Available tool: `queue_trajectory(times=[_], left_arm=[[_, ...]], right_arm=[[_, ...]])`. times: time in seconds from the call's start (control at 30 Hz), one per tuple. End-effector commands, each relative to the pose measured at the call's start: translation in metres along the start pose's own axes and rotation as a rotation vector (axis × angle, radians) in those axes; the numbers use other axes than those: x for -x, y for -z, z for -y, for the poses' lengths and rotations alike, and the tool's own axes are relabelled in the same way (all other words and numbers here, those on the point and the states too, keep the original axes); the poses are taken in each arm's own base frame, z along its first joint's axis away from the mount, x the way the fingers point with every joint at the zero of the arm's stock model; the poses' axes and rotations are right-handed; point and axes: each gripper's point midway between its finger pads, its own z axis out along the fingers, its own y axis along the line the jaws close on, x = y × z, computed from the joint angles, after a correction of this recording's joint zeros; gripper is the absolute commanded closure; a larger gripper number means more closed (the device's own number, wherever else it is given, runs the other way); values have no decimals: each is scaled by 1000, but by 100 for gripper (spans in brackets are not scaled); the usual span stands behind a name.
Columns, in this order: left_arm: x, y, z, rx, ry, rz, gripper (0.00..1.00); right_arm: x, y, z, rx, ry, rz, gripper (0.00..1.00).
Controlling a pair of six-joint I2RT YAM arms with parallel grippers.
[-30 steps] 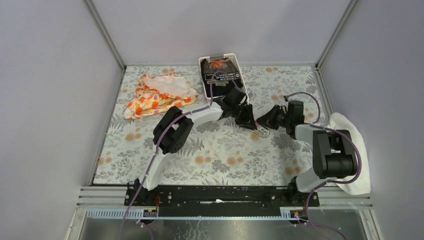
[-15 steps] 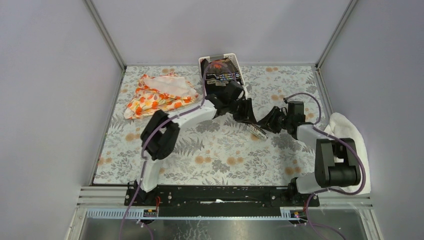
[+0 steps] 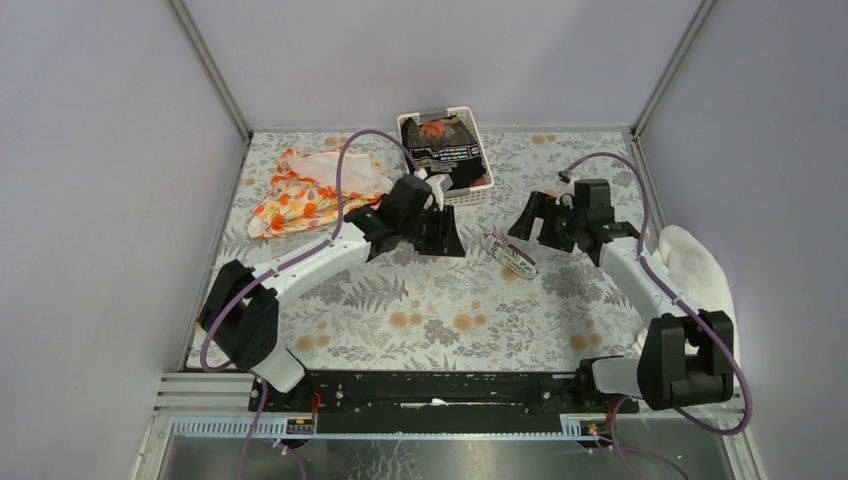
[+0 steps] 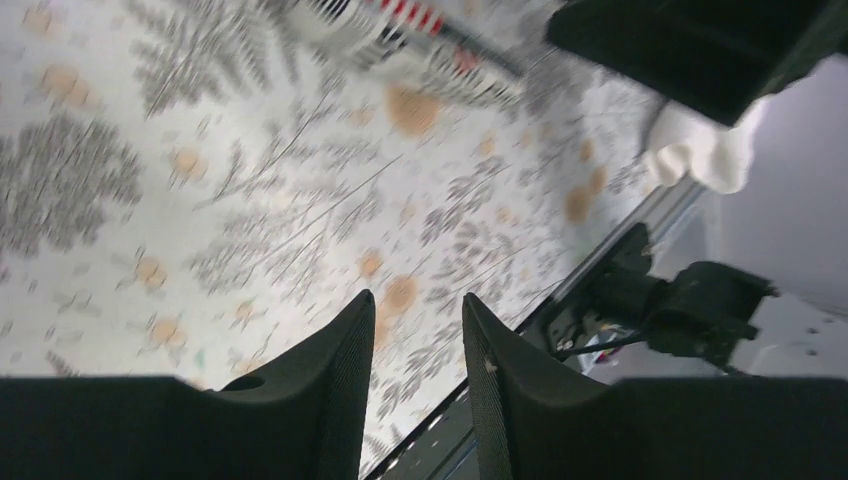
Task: Organize the sunglasses
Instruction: Move the sunglasses case at the center of the board.
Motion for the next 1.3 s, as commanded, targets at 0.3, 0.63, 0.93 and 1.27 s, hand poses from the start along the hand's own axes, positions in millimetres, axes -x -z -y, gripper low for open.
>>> queue_trajectory(times=[0.3,0.63,0.93,1.27], left_arm=[[-31,20,-31,90,35,1,57],[-33,21,-33,99,33,-4,57],[-32,22,-32,98,37,-2,57],[-36,30,-30,93,37,0,56]], right_arm=[[-32,-50,31,-271,328,-243,0],[-40,-63,37,-290,260,-276,50],[29,-41,107,-327,-273,68,62],[71,-24,192,-354,-631,218,25]])
